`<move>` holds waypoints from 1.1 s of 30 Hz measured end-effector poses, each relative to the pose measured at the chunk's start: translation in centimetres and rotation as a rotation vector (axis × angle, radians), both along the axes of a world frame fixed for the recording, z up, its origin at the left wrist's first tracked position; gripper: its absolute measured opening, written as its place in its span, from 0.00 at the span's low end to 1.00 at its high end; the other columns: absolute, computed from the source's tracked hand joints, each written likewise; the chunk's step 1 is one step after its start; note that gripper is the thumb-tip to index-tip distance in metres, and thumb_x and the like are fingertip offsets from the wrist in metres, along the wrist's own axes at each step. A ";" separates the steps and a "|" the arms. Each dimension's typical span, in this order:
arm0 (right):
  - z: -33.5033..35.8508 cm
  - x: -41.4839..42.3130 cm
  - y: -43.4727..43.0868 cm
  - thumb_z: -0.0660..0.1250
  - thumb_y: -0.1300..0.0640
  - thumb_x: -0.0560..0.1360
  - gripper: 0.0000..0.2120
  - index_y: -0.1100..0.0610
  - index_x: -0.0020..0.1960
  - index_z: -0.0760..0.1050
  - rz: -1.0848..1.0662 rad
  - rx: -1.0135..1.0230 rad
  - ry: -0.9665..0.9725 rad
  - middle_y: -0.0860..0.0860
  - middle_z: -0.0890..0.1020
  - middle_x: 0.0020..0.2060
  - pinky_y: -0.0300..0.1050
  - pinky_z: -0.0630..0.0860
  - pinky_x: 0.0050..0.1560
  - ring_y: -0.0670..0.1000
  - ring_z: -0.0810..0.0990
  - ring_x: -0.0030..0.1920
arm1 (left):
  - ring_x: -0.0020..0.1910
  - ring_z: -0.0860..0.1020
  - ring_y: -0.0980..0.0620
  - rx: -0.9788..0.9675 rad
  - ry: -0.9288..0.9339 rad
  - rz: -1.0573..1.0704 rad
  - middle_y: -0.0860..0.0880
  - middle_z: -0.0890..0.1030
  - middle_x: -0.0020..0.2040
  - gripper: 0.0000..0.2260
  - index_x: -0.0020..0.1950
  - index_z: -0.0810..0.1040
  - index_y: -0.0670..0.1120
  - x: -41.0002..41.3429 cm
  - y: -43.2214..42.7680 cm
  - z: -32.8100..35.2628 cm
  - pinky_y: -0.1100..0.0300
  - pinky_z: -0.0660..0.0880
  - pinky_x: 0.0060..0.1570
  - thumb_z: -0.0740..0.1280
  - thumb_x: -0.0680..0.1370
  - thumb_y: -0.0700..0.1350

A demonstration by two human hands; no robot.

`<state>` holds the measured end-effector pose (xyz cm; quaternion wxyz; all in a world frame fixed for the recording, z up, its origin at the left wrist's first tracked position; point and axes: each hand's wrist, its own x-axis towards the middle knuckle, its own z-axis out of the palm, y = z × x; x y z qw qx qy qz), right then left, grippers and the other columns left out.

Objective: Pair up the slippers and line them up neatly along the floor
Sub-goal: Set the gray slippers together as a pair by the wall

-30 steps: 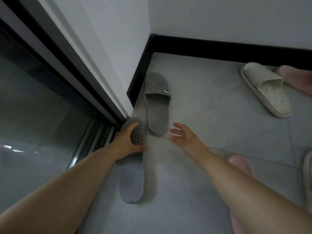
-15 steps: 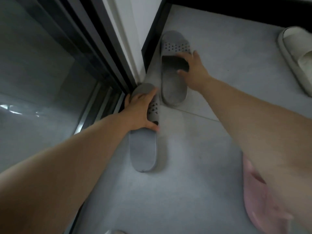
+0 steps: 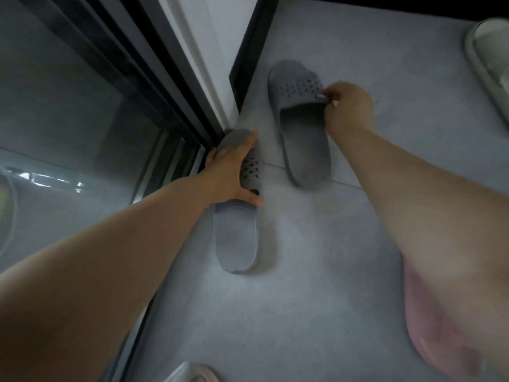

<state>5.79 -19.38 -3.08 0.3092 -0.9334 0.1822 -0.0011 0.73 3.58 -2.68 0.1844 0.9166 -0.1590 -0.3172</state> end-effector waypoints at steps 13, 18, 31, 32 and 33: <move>-1.1 -16.8 2.7 0.63 0.65 0.72 0.22 0.52 0.65 0.73 -0.173 0.325 -0.038 0.51 0.76 0.60 0.39 0.72 0.52 0.51 0.80 0.47 | 0.75 0.54 0.44 0.122 -0.084 -0.320 0.46 0.55 0.77 0.59 0.75 0.37 0.56 0.9 -3.4 1.6 0.49 0.47 0.74 0.78 0.59 0.57; -1.0 -15.2 2.7 0.62 0.66 0.73 0.22 0.55 0.65 0.72 -0.060 0.311 -0.019 0.53 0.76 0.61 0.42 0.73 0.54 0.56 0.81 0.51 | 0.76 0.52 0.45 0.162 -0.112 -0.262 0.47 0.54 0.78 0.57 0.75 0.40 0.55 2.3 -3.1 2.1 0.48 0.47 0.73 0.78 0.60 0.55; -0.1 -13.1 0.3 0.57 0.70 0.73 0.28 0.54 0.70 0.66 0.052 0.250 0.091 0.57 0.71 0.63 0.40 0.67 0.59 0.57 0.74 0.60 | 0.74 0.58 0.41 0.224 -0.172 -0.293 0.42 0.62 0.75 0.55 0.76 0.44 0.55 4.6 -2.9 1.9 0.47 0.55 0.72 0.79 0.61 0.53; -0.2 -13.5 0.3 0.57 0.70 0.73 0.28 0.54 0.71 0.65 0.050 0.263 0.095 0.56 0.71 0.63 0.37 0.67 0.57 0.56 0.75 0.58 | 0.73 0.58 0.41 0.231 -0.180 -0.305 0.42 0.62 0.74 0.54 0.76 0.45 0.54 4.6 -3.1 1.9 0.47 0.55 0.72 0.79 0.61 0.52; -0.4 -13.8 0.4 0.57 0.70 0.73 0.28 0.53 0.71 0.65 0.054 0.279 0.096 0.56 0.70 0.62 0.33 0.65 0.54 0.54 0.75 0.56 | 0.73 0.58 0.41 0.231 -0.191 -0.318 0.41 0.62 0.74 0.54 0.76 0.47 0.54 4.6 -3.2 1.9 0.47 0.55 0.73 0.79 0.61 0.52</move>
